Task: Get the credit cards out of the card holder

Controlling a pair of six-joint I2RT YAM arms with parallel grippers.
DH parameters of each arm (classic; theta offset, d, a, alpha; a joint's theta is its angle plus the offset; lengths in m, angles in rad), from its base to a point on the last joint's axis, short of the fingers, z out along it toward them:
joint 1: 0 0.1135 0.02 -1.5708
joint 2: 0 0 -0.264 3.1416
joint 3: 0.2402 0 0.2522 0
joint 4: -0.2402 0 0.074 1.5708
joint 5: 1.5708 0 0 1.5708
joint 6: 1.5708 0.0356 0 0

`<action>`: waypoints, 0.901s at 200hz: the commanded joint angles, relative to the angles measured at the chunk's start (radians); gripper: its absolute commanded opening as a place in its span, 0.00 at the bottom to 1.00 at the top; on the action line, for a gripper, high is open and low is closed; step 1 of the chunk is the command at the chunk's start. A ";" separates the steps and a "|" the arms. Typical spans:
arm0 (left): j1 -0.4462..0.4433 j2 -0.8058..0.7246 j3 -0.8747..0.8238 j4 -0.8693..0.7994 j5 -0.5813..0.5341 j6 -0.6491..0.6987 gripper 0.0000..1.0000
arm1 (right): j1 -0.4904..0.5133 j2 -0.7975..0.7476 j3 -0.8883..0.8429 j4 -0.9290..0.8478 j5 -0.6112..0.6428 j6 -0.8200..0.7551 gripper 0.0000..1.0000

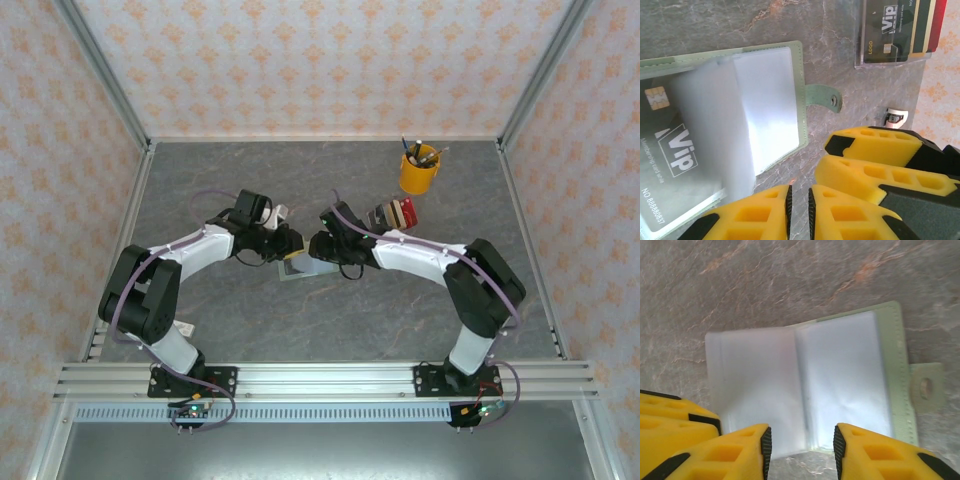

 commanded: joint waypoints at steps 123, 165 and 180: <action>0.099 0.001 -0.027 -0.155 -0.293 -0.072 0.37 | 0.061 0.174 0.251 -0.275 0.056 -0.178 0.58; 0.177 -0.039 -0.104 -0.152 -0.322 -0.100 0.45 | 0.128 0.329 0.442 -0.432 0.175 -0.239 0.71; 0.195 -0.048 -0.114 -0.159 -0.323 -0.096 0.46 | 0.137 0.368 0.489 -0.466 0.202 -0.250 0.74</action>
